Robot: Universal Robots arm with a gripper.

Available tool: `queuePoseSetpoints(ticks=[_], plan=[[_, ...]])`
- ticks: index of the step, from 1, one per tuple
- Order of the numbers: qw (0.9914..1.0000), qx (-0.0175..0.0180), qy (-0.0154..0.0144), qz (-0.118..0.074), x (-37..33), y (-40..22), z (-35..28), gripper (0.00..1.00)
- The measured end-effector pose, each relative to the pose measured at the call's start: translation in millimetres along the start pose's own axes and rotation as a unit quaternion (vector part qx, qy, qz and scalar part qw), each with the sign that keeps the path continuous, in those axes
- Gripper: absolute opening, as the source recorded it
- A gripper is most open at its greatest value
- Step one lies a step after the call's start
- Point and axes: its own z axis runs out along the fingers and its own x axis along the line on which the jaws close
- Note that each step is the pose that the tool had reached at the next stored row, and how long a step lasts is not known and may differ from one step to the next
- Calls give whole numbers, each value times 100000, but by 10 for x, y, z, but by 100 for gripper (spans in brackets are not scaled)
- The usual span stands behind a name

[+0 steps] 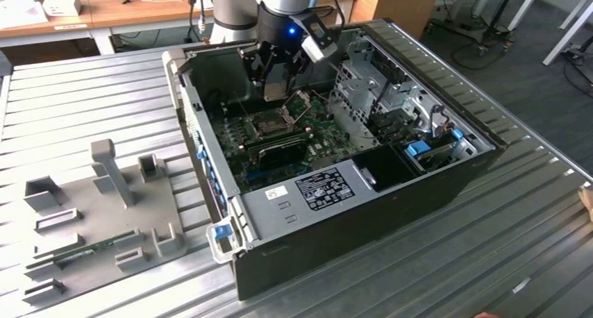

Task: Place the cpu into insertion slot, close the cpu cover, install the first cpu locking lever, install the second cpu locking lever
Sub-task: 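Place the cpu into insertion slot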

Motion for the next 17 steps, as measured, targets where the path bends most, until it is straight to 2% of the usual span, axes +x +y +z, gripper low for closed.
queuePoseSetpoints(ticks=[8, 17], plan=[[99997, -21, -734, -76, 11, -7, 78, 54], [99997, -21, -792, -84, 20, -21, 234, 54]])
